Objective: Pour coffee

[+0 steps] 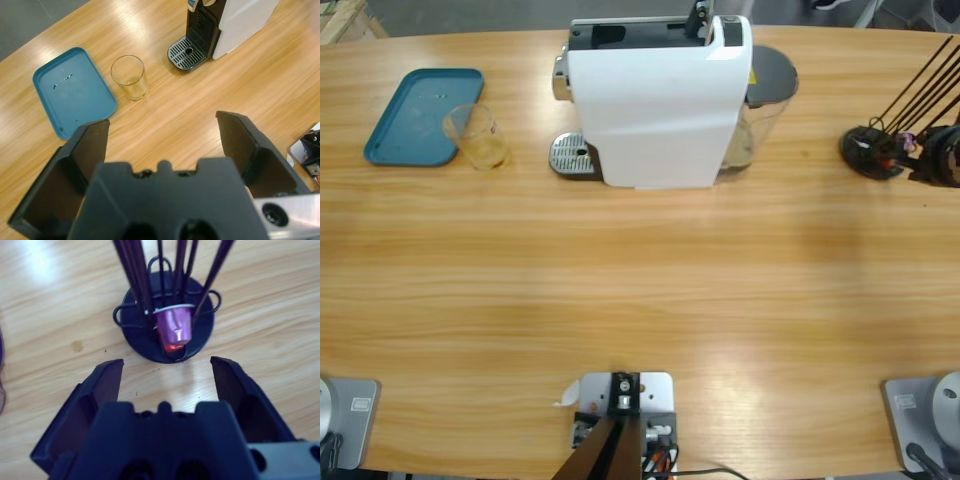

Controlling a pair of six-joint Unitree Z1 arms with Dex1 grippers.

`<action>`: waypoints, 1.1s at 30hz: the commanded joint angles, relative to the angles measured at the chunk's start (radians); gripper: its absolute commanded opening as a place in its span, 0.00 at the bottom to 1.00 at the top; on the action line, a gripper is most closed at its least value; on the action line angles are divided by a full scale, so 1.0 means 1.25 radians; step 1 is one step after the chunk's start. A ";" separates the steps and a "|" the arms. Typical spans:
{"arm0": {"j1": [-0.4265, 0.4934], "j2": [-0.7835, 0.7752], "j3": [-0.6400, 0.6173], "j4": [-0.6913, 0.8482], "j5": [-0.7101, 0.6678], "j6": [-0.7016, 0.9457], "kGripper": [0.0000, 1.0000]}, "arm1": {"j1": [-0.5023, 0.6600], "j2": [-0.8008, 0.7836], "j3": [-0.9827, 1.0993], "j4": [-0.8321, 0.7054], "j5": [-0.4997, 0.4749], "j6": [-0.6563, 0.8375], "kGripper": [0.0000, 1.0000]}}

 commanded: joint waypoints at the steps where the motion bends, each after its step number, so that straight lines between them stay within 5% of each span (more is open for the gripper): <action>1: -0.002 -0.018 0.031 -0.009 -0.005 -0.009 0.91 | -0.019 0.054 0.002 -0.008 0.010 -0.013 0.75; 18: -0.002 -0.023 0.035 -0.011 -0.005 -0.010 0.91 | -0.020 -0.017 0.028 -0.031 -0.013 -0.031 0.75; 20: -0.002 -0.023 0.035 -0.011 -0.005 -0.010 0.91 | -0.020 -0.038 0.037 -0.035 -0.013 -0.031 0.64; 24: -0.003 -0.029 0.035 -0.011 -0.006 -0.010 0.91 | -0.020 -0.063 0.050 -0.038 -0.012 -0.031 0.62; 27: -0.003 -0.035 0.037 -0.011 -0.006 -0.010 0.91 | -0.020 -0.061 0.050 -0.038 -0.007 -0.031 0.51; 33: -0.004 -0.047 0.038 -0.010 -0.006 -0.011 0.91 | -0.020 -0.033 0.043 -0.038 0.005 -0.031 0.51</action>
